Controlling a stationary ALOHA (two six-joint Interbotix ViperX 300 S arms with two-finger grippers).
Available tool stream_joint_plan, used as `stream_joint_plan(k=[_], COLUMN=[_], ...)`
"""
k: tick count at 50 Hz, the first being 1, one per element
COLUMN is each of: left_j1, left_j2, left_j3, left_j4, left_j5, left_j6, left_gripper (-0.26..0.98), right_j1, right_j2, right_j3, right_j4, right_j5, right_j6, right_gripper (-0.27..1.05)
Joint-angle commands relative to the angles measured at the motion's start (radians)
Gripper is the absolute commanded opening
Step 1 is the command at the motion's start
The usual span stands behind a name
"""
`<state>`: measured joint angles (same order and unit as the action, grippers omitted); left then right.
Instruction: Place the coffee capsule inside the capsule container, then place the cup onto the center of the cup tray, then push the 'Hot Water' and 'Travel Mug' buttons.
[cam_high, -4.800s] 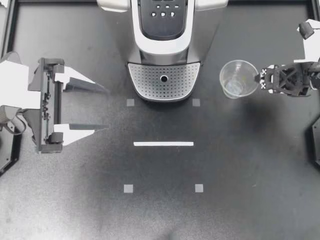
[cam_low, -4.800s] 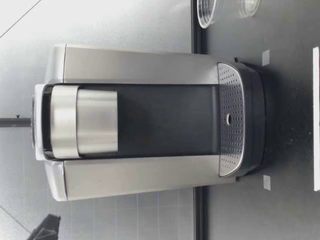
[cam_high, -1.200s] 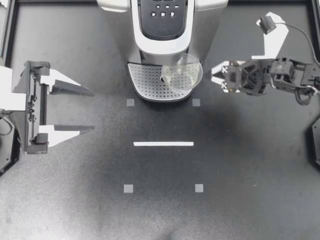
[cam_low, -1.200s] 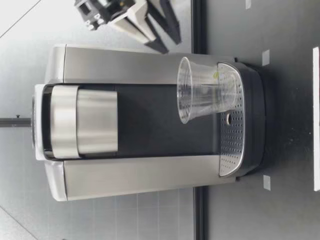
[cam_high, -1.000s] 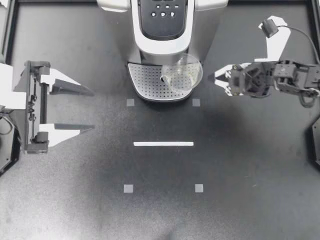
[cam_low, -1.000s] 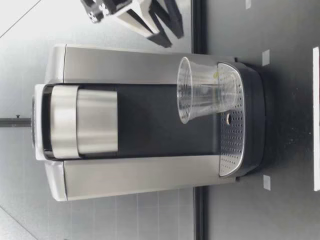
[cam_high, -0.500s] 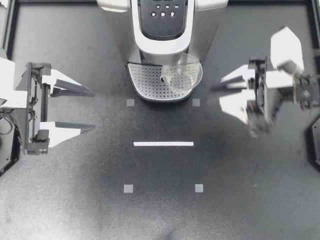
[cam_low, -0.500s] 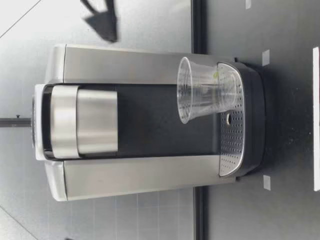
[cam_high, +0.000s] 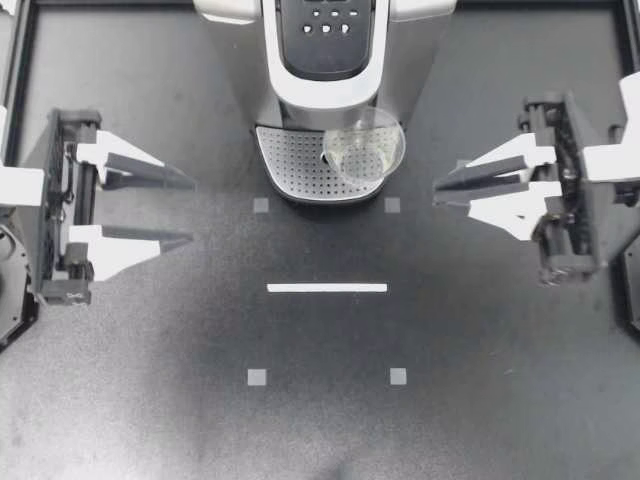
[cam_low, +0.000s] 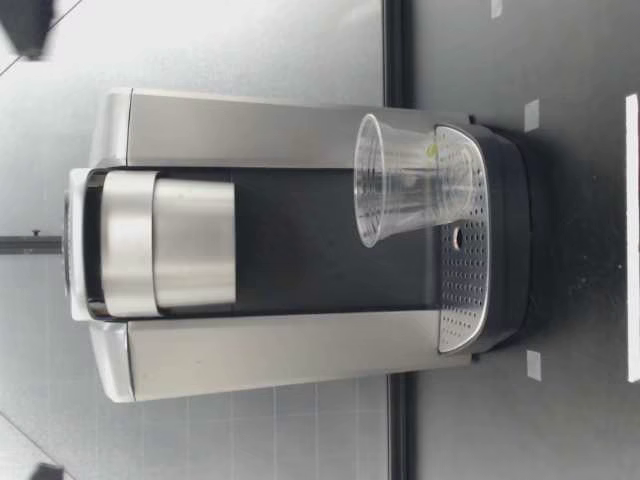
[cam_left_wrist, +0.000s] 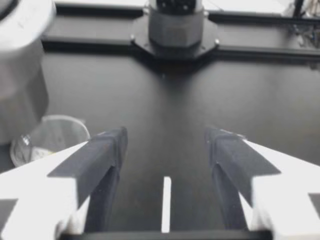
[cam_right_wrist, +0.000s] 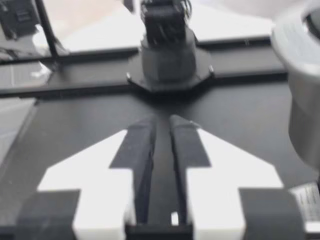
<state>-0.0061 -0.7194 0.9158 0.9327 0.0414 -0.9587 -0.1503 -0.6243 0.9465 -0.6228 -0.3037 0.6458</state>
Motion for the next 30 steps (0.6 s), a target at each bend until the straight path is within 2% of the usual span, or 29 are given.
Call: stream_joint_plan(k=[1, 13, 30], left_j1=[0.005, 0.003, 0.005], left_j2=[0.000, 0.000, 0.000], left_j3=[-0.037, -0.038, -0.034], left_j4=[0.002, 0.002, 0.003], left_j5=[-0.011, -0.071, -0.074], left_j6=[0.006, 0.012, 0.014], left_gripper=[0.52, 0.52, 0.52], right_j1=[0.017, 0.018, 0.017], right_j2=[-0.008, 0.000, -0.003], right_j3=[-0.029, -0.025, -0.021], right_j4=[0.002, 0.002, 0.002], right_j5=[0.002, -0.005, -0.005], right_j6=[-0.002, -0.002, -0.002], right_gripper=[0.27, 0.27, 0.27])
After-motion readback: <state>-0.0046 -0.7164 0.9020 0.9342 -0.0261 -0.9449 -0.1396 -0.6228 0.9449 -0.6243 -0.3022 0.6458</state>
